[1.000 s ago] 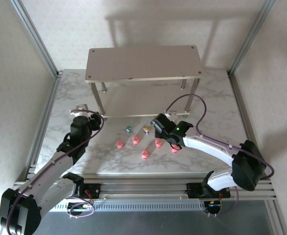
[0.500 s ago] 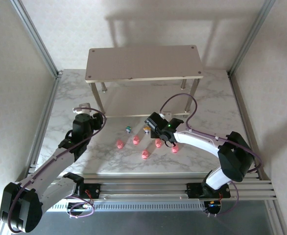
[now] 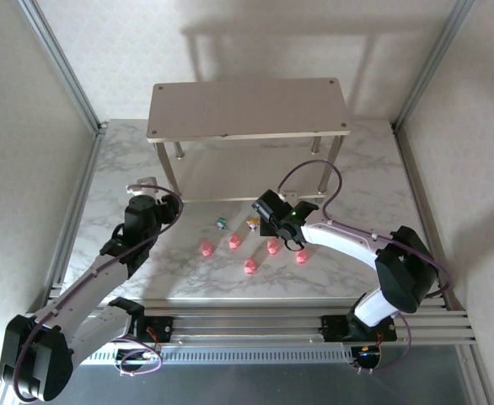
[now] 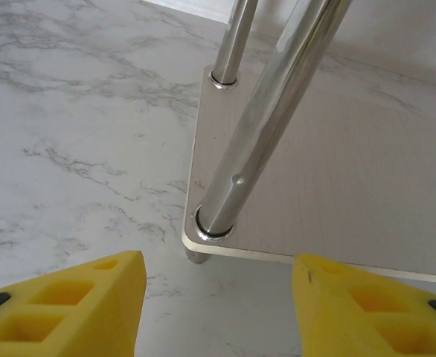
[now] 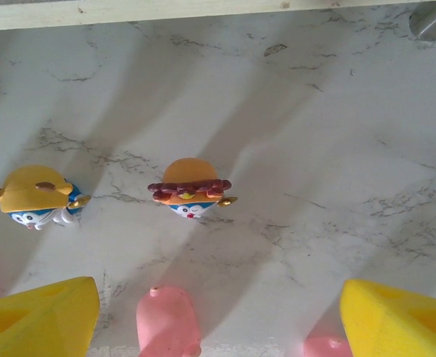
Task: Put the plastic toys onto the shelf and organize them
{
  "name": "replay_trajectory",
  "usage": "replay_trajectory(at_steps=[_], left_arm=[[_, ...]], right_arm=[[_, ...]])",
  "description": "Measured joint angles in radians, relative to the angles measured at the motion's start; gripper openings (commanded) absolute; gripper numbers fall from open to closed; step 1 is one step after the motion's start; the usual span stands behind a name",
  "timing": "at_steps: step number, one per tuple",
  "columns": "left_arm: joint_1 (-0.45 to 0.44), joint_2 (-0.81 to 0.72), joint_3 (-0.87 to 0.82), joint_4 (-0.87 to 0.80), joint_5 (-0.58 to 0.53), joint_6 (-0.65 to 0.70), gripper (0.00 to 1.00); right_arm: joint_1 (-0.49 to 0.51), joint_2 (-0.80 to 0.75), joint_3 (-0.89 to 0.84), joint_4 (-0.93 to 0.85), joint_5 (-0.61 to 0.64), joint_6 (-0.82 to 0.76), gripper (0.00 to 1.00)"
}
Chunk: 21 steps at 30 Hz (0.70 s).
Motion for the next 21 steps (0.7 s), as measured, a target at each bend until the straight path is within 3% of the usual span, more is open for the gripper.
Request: replay_trajectory(at_steps=[12,21], left_arm=[[0.010,0.066,0.055,0.021,0.052,-0.010,0.54],[0.010,0.087,0.120,0.020,0.052,-0.016,0.55]], right_arm=[[-0.032,-0.013,0.014,0.000,-0.027,-0.036,0.86],[-0.084,-0.165,0.002,-0.014,-0.046,-0.071,0.85]])
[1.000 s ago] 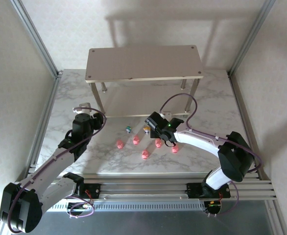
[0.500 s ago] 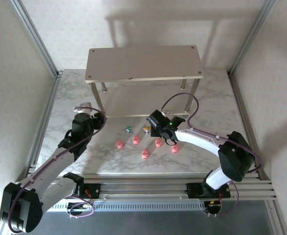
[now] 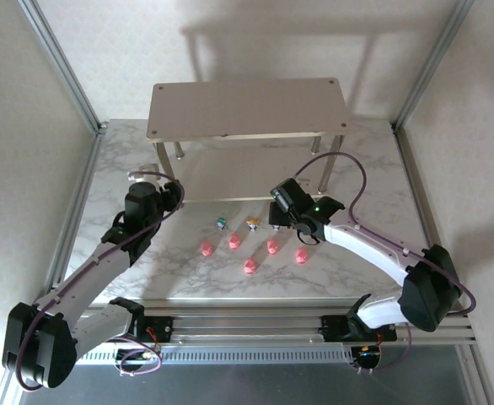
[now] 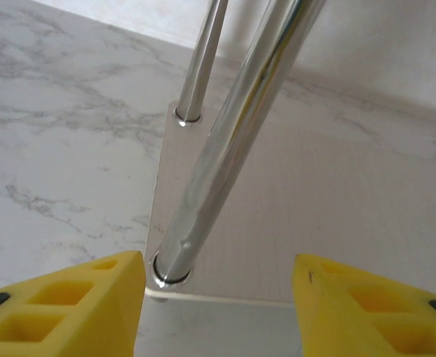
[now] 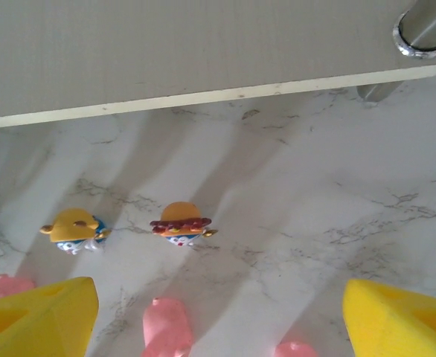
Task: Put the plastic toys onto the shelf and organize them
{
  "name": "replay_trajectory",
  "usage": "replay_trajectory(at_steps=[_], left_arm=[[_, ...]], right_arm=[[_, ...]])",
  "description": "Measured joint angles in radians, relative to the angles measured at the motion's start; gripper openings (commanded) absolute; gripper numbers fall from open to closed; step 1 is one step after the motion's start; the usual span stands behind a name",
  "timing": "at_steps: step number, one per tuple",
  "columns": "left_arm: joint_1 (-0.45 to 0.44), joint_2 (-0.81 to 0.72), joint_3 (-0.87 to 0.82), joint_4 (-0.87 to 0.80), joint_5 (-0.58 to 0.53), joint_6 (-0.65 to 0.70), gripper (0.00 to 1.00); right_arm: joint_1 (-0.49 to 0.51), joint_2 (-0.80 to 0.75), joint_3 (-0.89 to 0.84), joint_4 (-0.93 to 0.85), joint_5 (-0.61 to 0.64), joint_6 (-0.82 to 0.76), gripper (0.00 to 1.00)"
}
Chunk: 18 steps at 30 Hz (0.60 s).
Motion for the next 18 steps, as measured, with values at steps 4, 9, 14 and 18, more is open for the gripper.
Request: replay_trajectory(at_steps=[4,9,14,18], left_arm=[[0.000,0.000,0.003,-0.002,0.000,0.000,0.55],[0.000,0.000,0.003,-0.002,0.000,0.000,0.55],[0.000,0.000,0.003,-0.005,0.000,0.007,0.55],[0.000,0.002,0.003,-0.005,0.000,0.015,0.55]], right_arm=[[0.000,0.019,-0.001,0.003,-0.035,0.001,0.84],[0.000,0.070,-0.001,0.006,-0.061,0.006,0.82],[0.000,0.115,-0.001,0.017,-0.070,0.016,0.79],[0.000,0.162,-0.001,0.034,-0.082,0.027,0.76]])
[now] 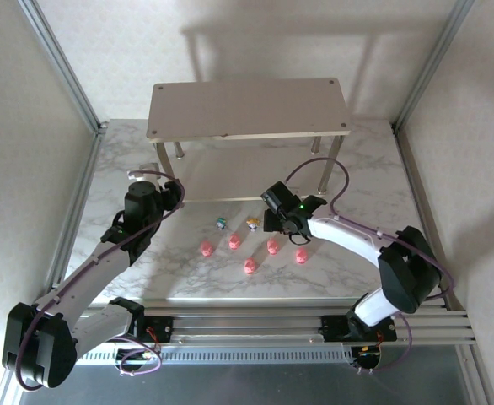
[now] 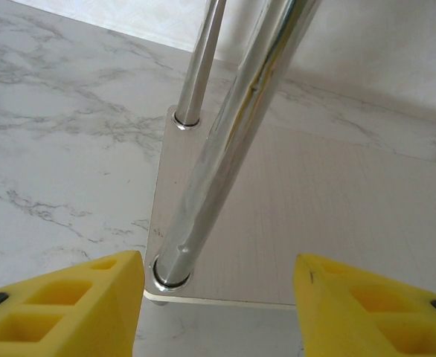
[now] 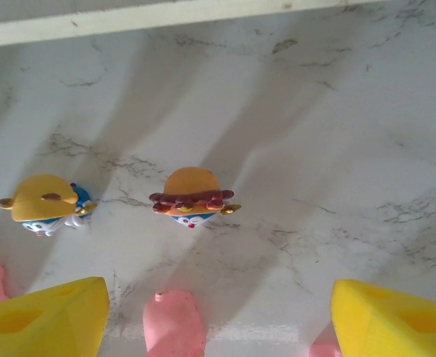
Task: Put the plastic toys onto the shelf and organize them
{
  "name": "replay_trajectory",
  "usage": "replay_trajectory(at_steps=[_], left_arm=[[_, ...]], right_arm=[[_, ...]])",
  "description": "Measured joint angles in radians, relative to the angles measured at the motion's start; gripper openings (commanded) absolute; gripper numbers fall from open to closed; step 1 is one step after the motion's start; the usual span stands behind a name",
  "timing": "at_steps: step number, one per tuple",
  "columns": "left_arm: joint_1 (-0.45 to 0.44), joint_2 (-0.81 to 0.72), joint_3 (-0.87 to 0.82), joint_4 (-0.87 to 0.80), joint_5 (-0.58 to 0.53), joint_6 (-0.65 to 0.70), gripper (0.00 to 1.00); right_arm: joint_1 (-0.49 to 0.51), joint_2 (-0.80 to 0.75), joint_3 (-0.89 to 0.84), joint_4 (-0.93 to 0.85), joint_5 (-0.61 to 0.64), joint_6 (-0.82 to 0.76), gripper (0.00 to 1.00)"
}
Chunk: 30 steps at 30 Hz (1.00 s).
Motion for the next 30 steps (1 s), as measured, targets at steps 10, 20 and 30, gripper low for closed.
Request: replay_trajectory(at_steps=[10,20,30], left_arm=[[0.011,0.012,0.000,-0.008,0.000,0.018,0.55],[0.036,0.017,0.000,-0.014,0.004,0.029,0.55],[0.055,0.024,-0.001,-0.014,0.017,0.034,0.55]], right_arm=[[0.000,0.079,0.004,0.039,0.006,0.022,0.74],[0.000,0.153,0.032,0.068,0.032,0.023,0.72],[0.000,0.209,0.062,0.078,0.052,0.022,0.69]])
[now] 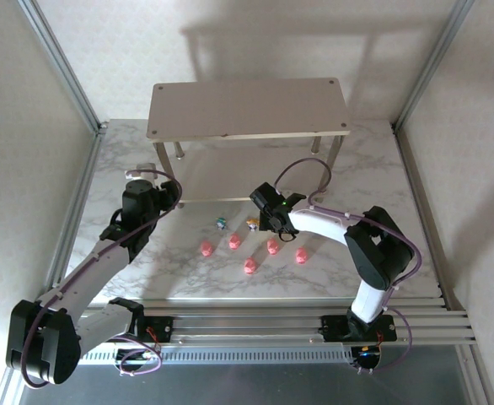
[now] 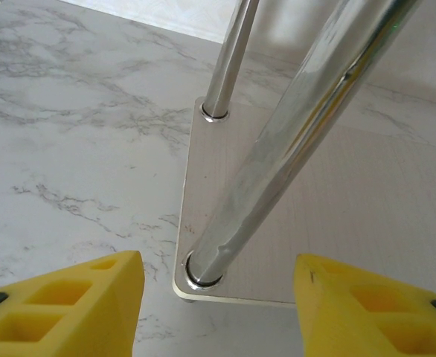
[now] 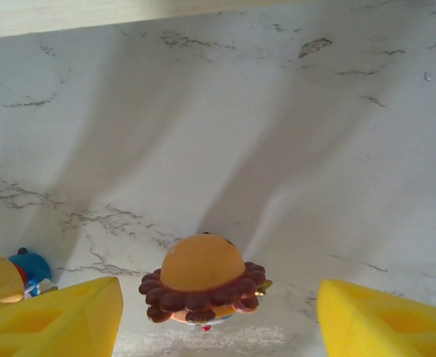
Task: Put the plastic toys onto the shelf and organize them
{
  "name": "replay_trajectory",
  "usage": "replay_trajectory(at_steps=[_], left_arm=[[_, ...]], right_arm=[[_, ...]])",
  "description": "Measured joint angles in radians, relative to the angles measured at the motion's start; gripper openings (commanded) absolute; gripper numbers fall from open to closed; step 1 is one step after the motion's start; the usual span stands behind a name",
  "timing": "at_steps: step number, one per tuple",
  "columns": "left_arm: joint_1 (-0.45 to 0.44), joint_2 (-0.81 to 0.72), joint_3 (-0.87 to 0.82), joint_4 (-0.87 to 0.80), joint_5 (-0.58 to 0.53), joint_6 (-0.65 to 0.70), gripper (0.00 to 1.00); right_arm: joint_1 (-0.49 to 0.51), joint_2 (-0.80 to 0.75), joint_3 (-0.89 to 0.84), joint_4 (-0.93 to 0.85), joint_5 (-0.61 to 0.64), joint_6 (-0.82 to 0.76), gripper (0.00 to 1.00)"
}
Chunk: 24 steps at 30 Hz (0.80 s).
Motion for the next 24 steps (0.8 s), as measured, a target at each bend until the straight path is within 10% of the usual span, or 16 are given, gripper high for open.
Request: replay_trajectory(at_steps=[24], left_arm=[[0.021,0.011,-0.006,0.000,0.014,0.003,0.54]], right_arm=[[0.000,0.027,0.014,0.023,0.007,-0.004,0.51]])
